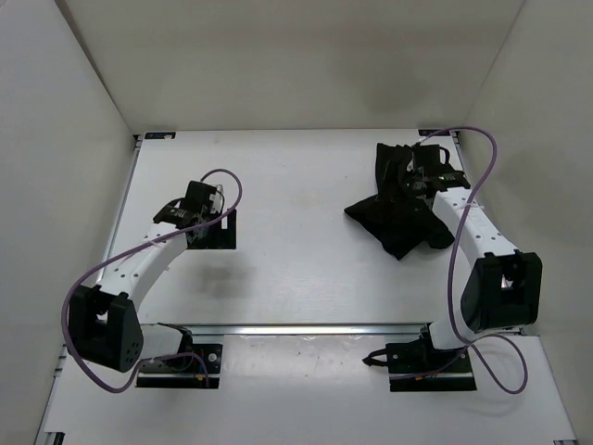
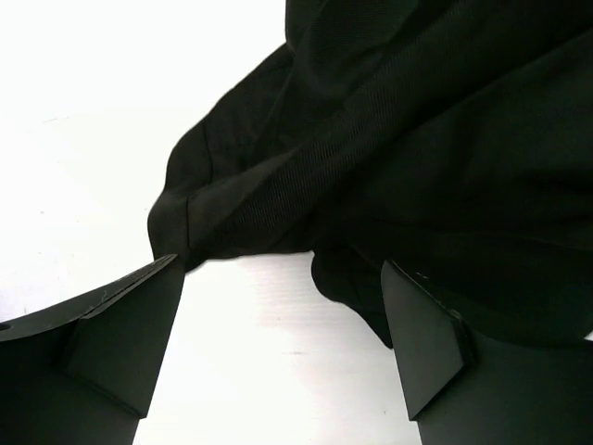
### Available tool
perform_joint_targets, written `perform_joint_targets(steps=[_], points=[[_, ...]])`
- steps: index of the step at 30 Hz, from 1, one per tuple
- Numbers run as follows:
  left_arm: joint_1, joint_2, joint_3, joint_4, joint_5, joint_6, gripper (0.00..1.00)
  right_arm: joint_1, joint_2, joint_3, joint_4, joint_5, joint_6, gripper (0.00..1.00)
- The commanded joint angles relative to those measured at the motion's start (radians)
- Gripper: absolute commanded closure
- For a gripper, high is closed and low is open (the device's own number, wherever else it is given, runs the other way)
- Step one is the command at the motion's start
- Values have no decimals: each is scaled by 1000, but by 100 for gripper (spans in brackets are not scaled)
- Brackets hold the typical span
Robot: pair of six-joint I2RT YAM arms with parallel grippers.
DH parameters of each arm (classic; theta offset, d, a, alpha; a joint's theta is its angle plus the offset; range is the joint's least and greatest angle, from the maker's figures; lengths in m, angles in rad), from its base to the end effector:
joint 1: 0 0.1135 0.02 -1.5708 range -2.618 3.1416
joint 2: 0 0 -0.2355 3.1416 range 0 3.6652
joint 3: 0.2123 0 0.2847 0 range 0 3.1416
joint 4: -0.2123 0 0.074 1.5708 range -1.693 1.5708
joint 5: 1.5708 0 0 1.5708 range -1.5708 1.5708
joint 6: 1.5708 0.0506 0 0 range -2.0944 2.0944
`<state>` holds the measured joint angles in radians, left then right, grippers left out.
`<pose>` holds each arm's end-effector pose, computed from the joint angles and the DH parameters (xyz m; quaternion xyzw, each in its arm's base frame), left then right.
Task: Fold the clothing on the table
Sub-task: Flatten the skirt out
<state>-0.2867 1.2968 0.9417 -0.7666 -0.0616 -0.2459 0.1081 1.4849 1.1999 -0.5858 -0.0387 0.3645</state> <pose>0.2811 -0.0796 0.1875 0.0130 0.9744 -0.0296 0.2226 0.3617 0.0412 0.2322 0.1135 0.9323 0.0979 0.3291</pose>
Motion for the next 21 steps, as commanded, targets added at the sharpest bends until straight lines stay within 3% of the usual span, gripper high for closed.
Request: perform_joint_targets(steps=[1,11,13,16,19,21], points=[[-11,-73,25,-4,-50,-10,1,-4,32,55,52,-4,11,16],[17,-82,23,-60,-92,-1,1,31,208,204,11,32,4,21],[18,-94,17,-66,-95,-3,1,36,232,217,4,36,5,29],[24,-117,8,-65,-95,3,1,33,262,246,-18,8,14,58],[38,-125,11,-68,-83,5,1,51,302,297,-58,5,10,76],[38,-129,16,-70,-87,17,2,74,327,338,-95,-1,-5,100]])
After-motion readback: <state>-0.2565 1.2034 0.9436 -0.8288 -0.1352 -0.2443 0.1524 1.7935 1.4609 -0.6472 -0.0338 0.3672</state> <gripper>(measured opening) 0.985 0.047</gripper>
